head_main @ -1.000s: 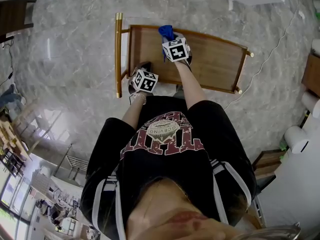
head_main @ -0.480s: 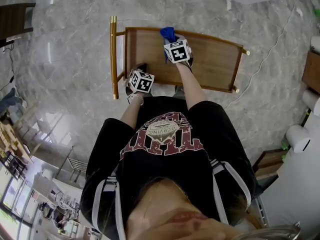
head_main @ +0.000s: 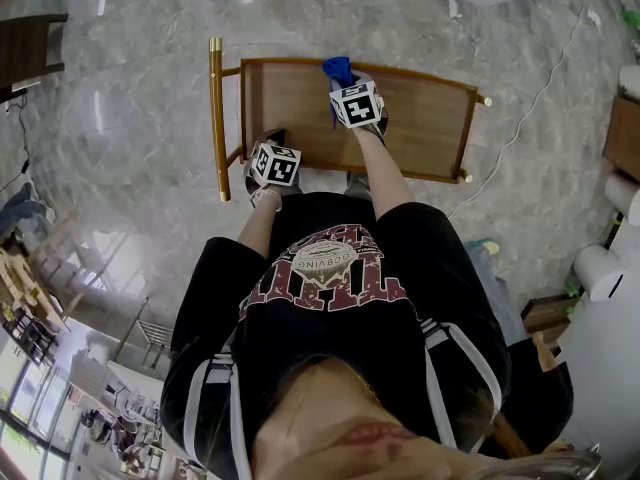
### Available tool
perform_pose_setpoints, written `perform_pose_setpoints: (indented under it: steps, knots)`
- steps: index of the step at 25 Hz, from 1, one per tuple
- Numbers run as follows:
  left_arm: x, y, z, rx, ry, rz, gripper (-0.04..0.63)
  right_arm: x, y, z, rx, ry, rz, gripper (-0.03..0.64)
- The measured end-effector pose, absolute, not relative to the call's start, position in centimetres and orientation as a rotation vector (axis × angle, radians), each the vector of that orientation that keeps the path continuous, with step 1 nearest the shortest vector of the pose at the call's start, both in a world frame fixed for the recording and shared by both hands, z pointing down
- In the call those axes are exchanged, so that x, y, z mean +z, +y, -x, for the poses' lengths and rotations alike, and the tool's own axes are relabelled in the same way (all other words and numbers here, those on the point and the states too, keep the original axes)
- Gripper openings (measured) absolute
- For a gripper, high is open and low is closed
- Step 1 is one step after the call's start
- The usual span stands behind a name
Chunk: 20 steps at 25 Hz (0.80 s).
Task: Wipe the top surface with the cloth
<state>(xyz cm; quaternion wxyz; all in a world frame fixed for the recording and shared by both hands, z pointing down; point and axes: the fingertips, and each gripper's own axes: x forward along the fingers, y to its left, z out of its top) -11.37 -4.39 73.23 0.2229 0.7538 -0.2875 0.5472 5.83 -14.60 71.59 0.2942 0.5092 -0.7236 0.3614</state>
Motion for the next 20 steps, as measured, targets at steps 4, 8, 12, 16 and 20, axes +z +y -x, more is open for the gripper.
perform_pose_setpoints:
  steps: [4, 8, 12, 16, 20]
  knots:
    - [73.2, -4.5, 11.3, 1.513, -0.809, -2.074, 0.048, 71.5, -14.4, -6.7, 0.959, -1.922, -1.362, 0.057]
    - [73.2, -4.4, 11.5, 1.511, -0.820, -2.065, 0.048, 71.3, -14.0, -7.3, 0.967, -1.917, -1.369, 0.055]
    - [73.5, -4.5, 11.4, 1.528, -0.816, -2.060, 0.048, 72.0, -13.5, -8.5, 0.968, -1.899, -1.374, 0.057]
    - [73.5, -4.3, 11.3, 1.530, -0.823, -2.052, 0.048, 71.9, -12.8, -9.8, 0.973, -1.888, -1.389, 0.055]
    - [73.6, -4.3, 11.6, 1.535, -0.833, -2.048, 0.048, 72.1, -12.3, -10.9, 0.972, -1.877, -1.412, 0.055]
